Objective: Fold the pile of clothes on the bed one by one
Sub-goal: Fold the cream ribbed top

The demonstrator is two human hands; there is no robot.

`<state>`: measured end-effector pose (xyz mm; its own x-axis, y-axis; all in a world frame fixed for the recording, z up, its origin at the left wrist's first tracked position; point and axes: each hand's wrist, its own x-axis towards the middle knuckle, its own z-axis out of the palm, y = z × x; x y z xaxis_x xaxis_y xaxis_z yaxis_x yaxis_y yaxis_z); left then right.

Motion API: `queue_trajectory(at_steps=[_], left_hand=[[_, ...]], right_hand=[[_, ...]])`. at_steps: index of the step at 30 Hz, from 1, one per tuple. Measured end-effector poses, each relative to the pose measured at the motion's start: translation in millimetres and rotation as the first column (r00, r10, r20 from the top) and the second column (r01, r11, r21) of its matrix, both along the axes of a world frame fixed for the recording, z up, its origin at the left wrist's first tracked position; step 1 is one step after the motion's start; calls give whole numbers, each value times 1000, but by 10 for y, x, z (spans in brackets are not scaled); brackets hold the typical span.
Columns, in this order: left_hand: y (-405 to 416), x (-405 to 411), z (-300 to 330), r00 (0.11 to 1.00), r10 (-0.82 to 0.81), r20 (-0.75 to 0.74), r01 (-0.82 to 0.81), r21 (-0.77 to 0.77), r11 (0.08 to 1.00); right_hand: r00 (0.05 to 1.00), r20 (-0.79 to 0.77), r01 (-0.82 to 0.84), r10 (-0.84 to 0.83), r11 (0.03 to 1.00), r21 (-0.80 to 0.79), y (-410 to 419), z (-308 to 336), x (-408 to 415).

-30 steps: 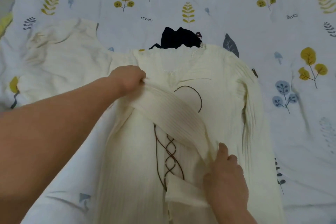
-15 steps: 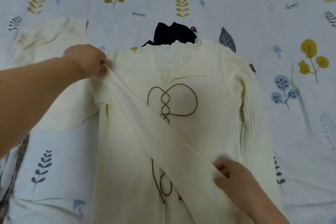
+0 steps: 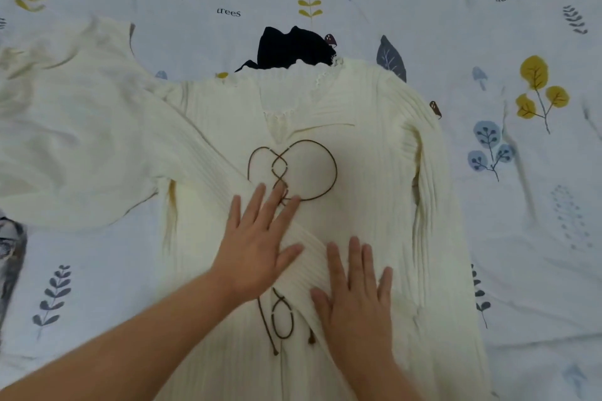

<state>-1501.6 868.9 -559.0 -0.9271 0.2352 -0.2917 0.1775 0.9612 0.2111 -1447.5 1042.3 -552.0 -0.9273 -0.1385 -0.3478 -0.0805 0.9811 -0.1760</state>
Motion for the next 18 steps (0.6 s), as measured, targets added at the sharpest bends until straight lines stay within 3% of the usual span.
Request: queue_trajectory(at_steps=[3,6,9,11,13,15,16,18], left_hand=[[-23,46,-188,1000,19,6,-19,-53,998],[21,9,-196,999,45,24,-43,-74,996],[78,-2,-112,996,71,49,-68,-64,996],[169,1,6,993,114,38,-113,-26,993],[290,11,115,987,156,28,-156,14,988],[414,32,192,987,160,30,-161,21,987],[469,45,218,987,154,36,-155,24,988],[558,84,258,989,138,60,-140,28,990]], right_hand=[[998,59,-24,22,999,43,24,-17,-72],[997,63,-39,47,993,-113,142,61,-173],[959,-197,141,-205,945,-297,447,198,-255],[898,-194,344,-395,905,-250,690,276,-314],[791,-103,592,-604,796,-127,899,277,-371],[631,91,772,-771,635,30,1041,284,-415],[586,176,791,-791,606,86,1092,292,-407],[600,288,766,-747,639,61,1185,309,-397]])
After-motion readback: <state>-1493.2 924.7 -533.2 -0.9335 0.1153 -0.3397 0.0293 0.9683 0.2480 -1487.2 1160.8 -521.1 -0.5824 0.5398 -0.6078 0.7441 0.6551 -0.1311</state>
